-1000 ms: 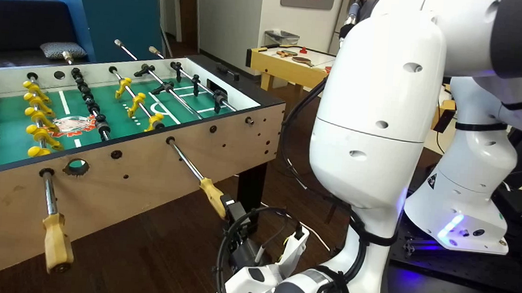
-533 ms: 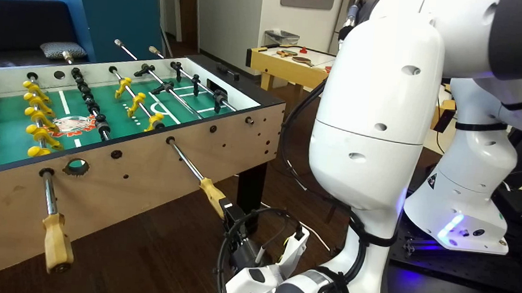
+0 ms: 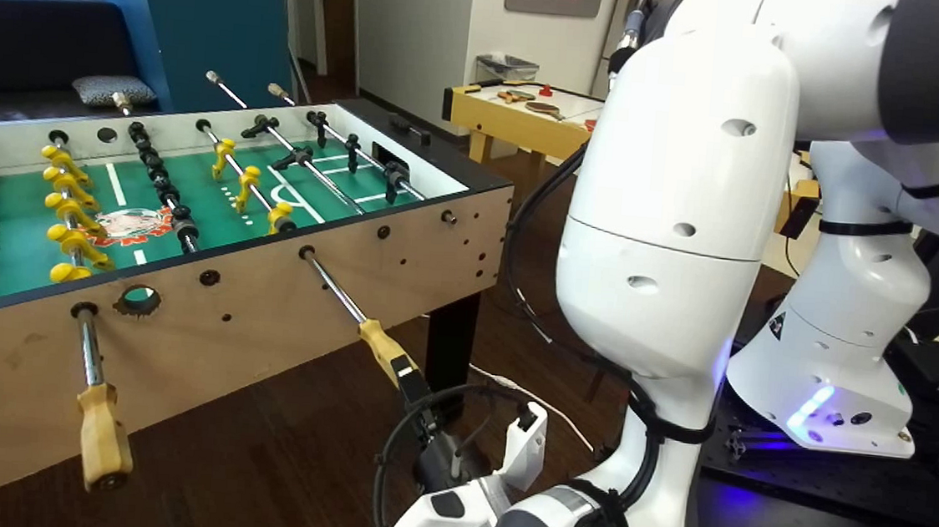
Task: Turn the rod on the right side of the foosball table
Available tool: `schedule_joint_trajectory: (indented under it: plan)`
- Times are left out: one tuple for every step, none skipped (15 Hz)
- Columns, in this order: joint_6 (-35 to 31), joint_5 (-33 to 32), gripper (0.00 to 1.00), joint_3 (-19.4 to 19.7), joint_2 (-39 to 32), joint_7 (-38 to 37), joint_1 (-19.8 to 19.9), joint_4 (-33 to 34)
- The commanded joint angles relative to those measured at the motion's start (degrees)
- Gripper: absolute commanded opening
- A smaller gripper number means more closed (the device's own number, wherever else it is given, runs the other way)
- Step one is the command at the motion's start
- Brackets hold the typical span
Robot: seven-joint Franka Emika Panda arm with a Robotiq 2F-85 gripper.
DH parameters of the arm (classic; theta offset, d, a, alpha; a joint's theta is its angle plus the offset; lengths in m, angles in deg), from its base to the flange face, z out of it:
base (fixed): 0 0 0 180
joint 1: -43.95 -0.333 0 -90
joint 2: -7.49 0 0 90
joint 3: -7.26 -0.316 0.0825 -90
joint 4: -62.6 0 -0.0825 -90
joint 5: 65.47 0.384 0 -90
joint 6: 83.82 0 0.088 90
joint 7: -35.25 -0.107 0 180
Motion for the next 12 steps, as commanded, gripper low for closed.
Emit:
schedule_joint_trajectory:
  plan:
    - [2.18, -0.98, 0.16, -0.6, 2.61, 11.39, 0.79, -2.52]
    - [1.83, -1.56, 0.16, -0.62, 2.64, 14.5, 0.8, -2.64]
    - [1.48, -2.17, 0.16, -0.64, 2.69, 17.66, 0.84, -2.77]
    - [1.06, -2.79, 0.16, -0.72, 2.85, 20.95, 0.99, -3.02]
    - [1.03, -3.34, 0.16, -0.69, 2.92, 23.99, 1.02, -3.26]
    - [1.01, -3.76, 0.16, -0.73, 3.05, 27.19, 1.11, -3.51]
    - [1.08, -4.29, 0.16, -0.73, 3.15, 30.25, 1.17, -3.82]
    - [1.42, -4.34, 0.16, -0.82, 3.16, 33.48, 1.26, -3.92]
    - [1.48, -4.67, 0.16, -0.87, 3.21, 36.7, 1.34, -4.13]
    - [1.46, -5.07, 0.16, -0.91, 3.27, 40.06, 1.38, -4.35]
    - [1.22, -5.65, 0.16, -0.93, 3.38, 43.36, 1.4, -4.62]
    - [0.92, -6.28, 0.16, -0.95, 3.53, 46.27, 1.49, -4.97]
